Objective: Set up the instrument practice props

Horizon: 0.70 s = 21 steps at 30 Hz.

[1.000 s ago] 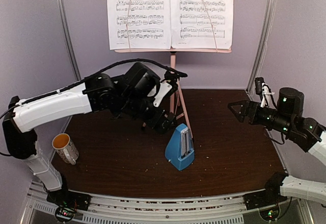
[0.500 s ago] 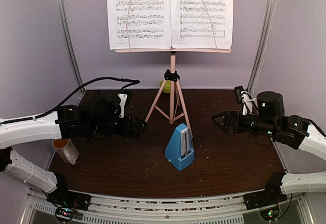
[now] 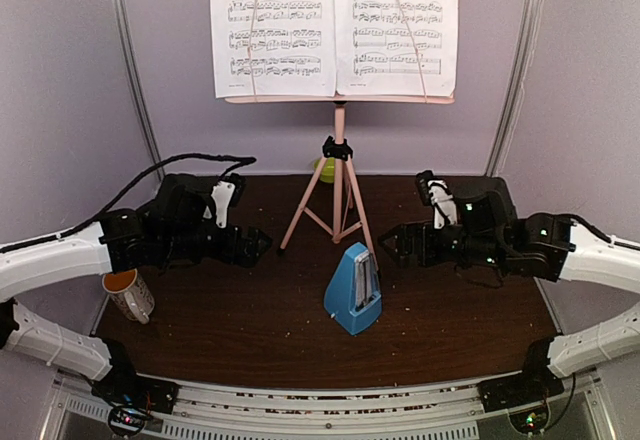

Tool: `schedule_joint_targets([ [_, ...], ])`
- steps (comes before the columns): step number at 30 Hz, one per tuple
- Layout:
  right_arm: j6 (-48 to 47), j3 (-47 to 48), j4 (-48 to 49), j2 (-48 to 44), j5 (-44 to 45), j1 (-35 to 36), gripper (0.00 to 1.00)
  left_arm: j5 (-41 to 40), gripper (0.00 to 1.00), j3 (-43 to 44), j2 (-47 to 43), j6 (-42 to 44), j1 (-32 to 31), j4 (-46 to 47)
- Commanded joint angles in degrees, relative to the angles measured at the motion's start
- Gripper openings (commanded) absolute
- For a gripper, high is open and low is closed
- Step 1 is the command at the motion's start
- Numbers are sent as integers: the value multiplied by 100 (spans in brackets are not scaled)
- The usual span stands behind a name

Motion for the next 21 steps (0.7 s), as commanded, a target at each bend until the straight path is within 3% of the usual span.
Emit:
schedule_joint_targets([
  [1,27,463,111,536,433,362,100,241,98,-354,-167,250,-1,434],
  [9,20,1165,-37,1636,1081,819,100,567,95,-1340,-711,532,-13,1295],
  [13,-6,1569,-392,2149,1319,854,100,594,95,-1426,-796,641,-10,1239],
  [21,33,1461,-188,2452,1015,852,94,786,93,-1569,-685,1001,-64,1429],
])
